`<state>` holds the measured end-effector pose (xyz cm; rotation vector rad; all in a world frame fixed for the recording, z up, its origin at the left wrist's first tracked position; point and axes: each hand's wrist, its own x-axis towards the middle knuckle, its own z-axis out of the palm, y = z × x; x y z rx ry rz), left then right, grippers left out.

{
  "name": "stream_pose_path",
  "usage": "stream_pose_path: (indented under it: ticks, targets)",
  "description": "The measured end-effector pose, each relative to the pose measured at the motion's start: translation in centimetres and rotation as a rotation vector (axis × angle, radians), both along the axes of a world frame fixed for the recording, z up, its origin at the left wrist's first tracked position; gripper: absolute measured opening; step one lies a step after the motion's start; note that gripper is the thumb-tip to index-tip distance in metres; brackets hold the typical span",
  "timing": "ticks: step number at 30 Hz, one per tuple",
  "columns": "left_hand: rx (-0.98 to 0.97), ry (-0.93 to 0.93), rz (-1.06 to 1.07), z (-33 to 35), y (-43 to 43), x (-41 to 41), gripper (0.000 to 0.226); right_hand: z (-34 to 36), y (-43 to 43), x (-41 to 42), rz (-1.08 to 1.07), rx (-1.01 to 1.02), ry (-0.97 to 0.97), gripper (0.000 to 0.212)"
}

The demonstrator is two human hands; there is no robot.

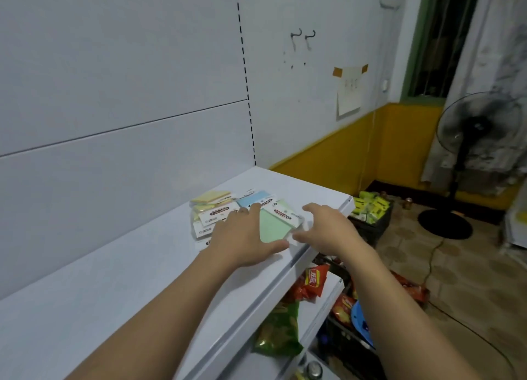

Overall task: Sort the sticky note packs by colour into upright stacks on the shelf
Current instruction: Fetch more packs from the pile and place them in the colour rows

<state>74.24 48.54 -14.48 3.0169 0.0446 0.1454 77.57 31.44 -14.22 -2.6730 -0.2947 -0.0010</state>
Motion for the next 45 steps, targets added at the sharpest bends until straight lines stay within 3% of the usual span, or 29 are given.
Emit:
stream_pose_path:
  ticks: [3, 7, 17, 21, 25, 37, 41, 45]
  targets:
    - [0.0, 0.031, 0.048, -0.7, -0.2, 0.9, 0.104, 0.1, 0.2, 0.3, 0.027, -0.003, 0.002, 0.071]
    - [-0.086, 0.053, 0.052, -1.3, 0.1, 1.3, 0.088, 0.1, 0.2, 0.7, 0.053, -0.002, 0.007, 0.068]
    - [-0.384, -0.149, 0.158, 1.8, 4.1, 1.1, 0.083, 1.3, 0.9, 2.1, 0.053, 0.064, -0.016, 0.073]
    - [-0.5, -0.119, 0.15, 3.0, 6.6, 0.3, 0.046, 1.7, 2.8, 3.2, 0.084, 0.008, -0.012, 0.069]
    - [-0.53, -0.238, 0.144, 3.1, 8.4, -0.8, 0.018, 2.1, 5.5, 4.9, 0.129, -0.105, 0.015, 0.054]
    - [-0.686, -0.392, 0.219, 4.0, 12.5, -4.2, 0.013, 2.7, 10.3, 9.8, 0.165, -0.208, 0.067, 0.054]
    - [-0.724, -0.376, 0.209, 4.5, 12.6, -4.5, 0.015, 1.9, 11.4, 11.2, 0.066, -0.208, 0.138, 0.067]
    - [-0.851, -0.31, 0.195, 4.8, 12.4, -4.6, 0.017, 1.2, 12.0, 12.7, -0.008, -0.242, 0.246, 0.065]
